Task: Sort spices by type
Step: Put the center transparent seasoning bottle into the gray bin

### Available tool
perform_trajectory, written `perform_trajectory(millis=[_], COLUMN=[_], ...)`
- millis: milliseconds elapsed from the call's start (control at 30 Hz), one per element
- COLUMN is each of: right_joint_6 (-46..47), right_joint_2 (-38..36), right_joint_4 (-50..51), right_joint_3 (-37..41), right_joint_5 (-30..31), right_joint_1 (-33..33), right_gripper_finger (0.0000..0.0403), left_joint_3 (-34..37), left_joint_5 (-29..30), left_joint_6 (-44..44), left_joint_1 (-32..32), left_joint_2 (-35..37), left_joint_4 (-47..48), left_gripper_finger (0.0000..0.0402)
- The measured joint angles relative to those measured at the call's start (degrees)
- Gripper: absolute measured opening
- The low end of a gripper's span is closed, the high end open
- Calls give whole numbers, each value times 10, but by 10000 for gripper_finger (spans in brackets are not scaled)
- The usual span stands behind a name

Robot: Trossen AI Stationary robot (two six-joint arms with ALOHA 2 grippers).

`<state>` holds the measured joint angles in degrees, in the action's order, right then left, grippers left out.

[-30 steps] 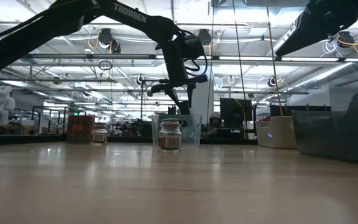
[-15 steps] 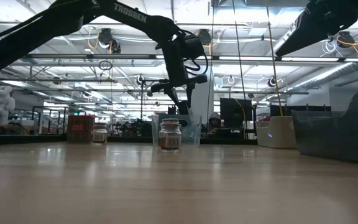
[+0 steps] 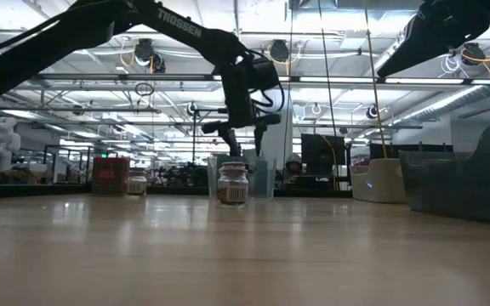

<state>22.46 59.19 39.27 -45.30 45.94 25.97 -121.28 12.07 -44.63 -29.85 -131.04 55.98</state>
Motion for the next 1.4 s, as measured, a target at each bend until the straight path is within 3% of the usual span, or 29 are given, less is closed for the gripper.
perform_trajectory(millis=[567,733,1067,1400], right_joint_6=[0,1,4,4], right_joint_2=[0,0,0,0], right_joint_4=[0,0,-6,-22], right_joint_3=[0,0,0,0], right_joint_5=[0,0,0,2], right_joint_1=[0,0,0,0], right_gripper_finger=[0,0,0,0], left_joint_3=[-42,-54,-54,-50], left_joint_5=[-1,6,73,132], left_joint_6=[67,125,229,257], left_joint_1=[0,7,88,156], left_joint_2=[7,25,101,188], left_joint_4=[-29,-29,-17,106], left_gripper_finger=[249,249,249,249])
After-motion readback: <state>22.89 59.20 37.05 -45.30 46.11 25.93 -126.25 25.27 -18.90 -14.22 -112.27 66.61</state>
